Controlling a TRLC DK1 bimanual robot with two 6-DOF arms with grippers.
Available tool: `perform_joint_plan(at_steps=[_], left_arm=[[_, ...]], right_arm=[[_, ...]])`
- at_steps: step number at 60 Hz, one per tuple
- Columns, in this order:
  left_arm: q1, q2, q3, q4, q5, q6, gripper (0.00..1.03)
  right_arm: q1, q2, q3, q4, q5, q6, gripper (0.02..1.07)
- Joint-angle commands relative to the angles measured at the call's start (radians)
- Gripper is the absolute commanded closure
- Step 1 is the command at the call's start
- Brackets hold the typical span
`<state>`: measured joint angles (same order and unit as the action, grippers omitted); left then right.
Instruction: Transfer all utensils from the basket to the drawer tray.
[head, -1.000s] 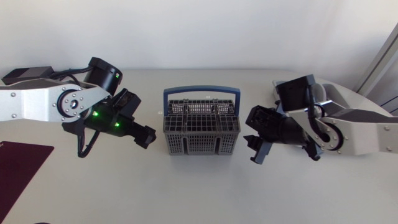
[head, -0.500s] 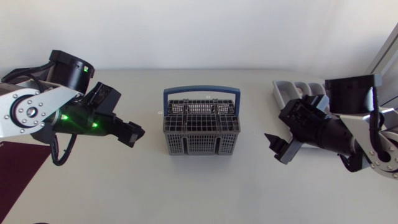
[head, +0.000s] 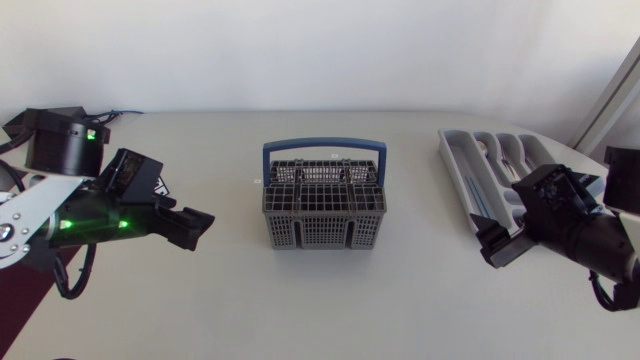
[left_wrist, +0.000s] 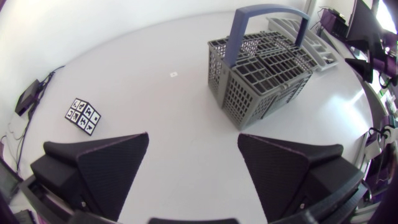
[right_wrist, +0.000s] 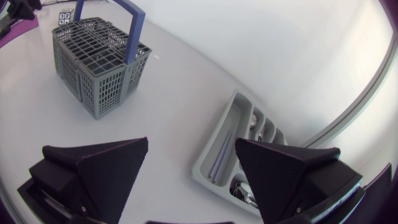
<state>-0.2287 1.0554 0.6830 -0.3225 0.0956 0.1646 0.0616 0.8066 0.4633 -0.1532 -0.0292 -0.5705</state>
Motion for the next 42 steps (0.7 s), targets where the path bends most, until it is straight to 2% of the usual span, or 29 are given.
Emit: perform_joint_plan(at_steps=[1,19,42], left_arm=[[0.025,-0.051,-0.048,0.019,-0.005,-0.014,0.03],[0.101,-0.213,-0.128,0.071,-0.020,-0.011,0.04],[0.149,-0.393,-0.231,0.132,-0.033,-0.028,0.04]], right_arm=[[-0.025,-0.041,-0.048,0.006,-0.001,0.017,0.06],[-0.088,-0.199,-0.120,0.009,-0.054,0.020,0.06],[-0.086,-0.491,-0.253,0.052,-0.018,0.102,0.06]])
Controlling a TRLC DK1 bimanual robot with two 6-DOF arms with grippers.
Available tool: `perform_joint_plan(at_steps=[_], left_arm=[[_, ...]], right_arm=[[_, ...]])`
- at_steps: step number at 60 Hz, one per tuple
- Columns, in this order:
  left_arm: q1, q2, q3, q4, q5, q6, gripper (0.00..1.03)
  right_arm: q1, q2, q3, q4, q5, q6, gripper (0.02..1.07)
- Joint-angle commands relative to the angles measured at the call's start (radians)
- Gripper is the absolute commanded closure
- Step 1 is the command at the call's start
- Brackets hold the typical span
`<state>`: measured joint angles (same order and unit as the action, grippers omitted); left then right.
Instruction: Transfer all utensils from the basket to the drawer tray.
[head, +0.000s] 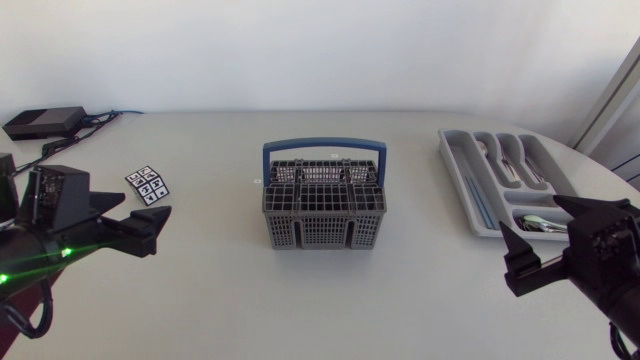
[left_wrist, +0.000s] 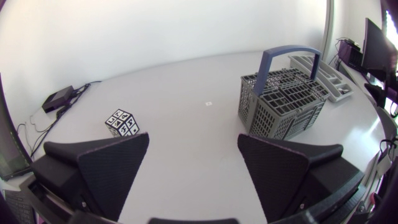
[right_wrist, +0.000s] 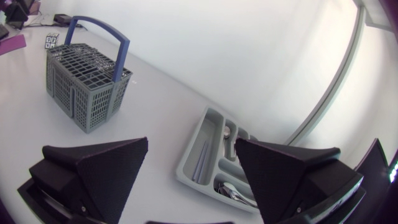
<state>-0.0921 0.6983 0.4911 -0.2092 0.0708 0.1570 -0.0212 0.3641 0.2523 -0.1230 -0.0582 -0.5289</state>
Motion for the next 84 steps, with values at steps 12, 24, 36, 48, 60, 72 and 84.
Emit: perform_joint_plan(at_steps=[12,24,36,48,60,72,84], left_arm=[[0.022,-0.155,-0.105,0.041,-0.014,-0.033,0.04],[0.033,-0.266,-0.178,0.068,-0.026,-0.049,0.04],[0.046,-0.366,-0.250,0.100,-0.037,-0.074,0.04],[0.061,-0.470,-0.326,0.134,-0.047,-0.100,0.05],[0.076,-0.581,-0.406,0.171,-0.059,-0.128,0.08],[0.090,-0.683,-0.480,0.204,-0.069,-0.153,0.08],[0.092,-0.698,-0.491,0.209,-0.071,-0.157,0.08]], right_arm=[[0.002,-0.115,-0.087,0.044,0.021,0.160,0.06],[0.008,-0.188,-0.135,0.067,0.032,0.268,0.06],[0.013,-0.257,-0.181,0.089,0.042,0.369,0.06],[0.018,-0.328,-0.228,0.111,0.053,0.475,0.06],[0.021,-0.364,-0.252,0.123,0.058,0.529,0.06],[0.021,-0.364,-0.252,0.123,0.058,0.529,0.06],[0.021,-0.364,-0.252,0.123,0.058,0.529,0.06]])
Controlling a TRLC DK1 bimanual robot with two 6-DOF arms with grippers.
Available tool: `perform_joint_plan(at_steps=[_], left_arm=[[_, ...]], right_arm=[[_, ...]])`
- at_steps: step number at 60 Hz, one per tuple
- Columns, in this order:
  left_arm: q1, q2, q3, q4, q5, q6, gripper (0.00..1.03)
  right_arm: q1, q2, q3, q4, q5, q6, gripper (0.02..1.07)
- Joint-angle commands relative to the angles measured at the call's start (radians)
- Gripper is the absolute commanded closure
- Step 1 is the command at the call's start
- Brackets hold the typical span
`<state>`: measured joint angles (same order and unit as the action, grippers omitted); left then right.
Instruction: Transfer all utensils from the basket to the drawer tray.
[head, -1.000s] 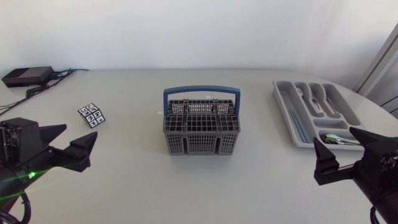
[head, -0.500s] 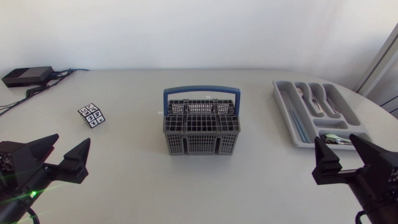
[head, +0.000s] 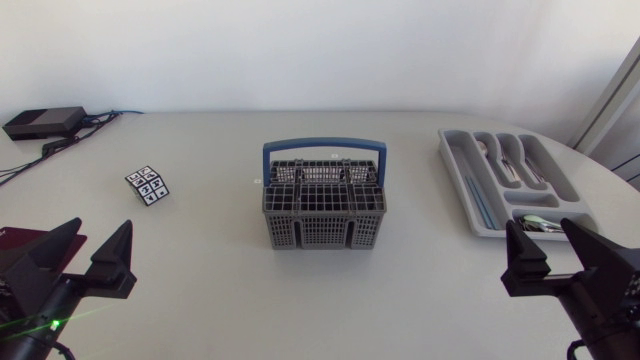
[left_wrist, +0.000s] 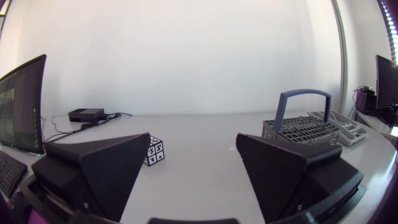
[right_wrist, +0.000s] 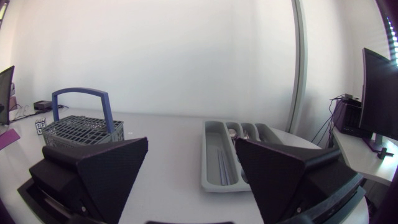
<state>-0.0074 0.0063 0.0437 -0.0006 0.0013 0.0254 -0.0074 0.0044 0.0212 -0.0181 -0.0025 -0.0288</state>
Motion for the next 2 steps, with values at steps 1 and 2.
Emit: perform_joint_plan(at_steps=[1,2], left_arm=[[0.007,-0.006,-0.044,0.001,-0.001,-0.025,0.08],[0.007,-0.006,-0.044,0.001,-0.001,-0.025,0.08]], right_arm=[[0.007,-0.004,-0.021,0.018,0.002,0.029,0.06],[0.007,-0.004,-0.021,0.018,0.002,0.029,0.06]])
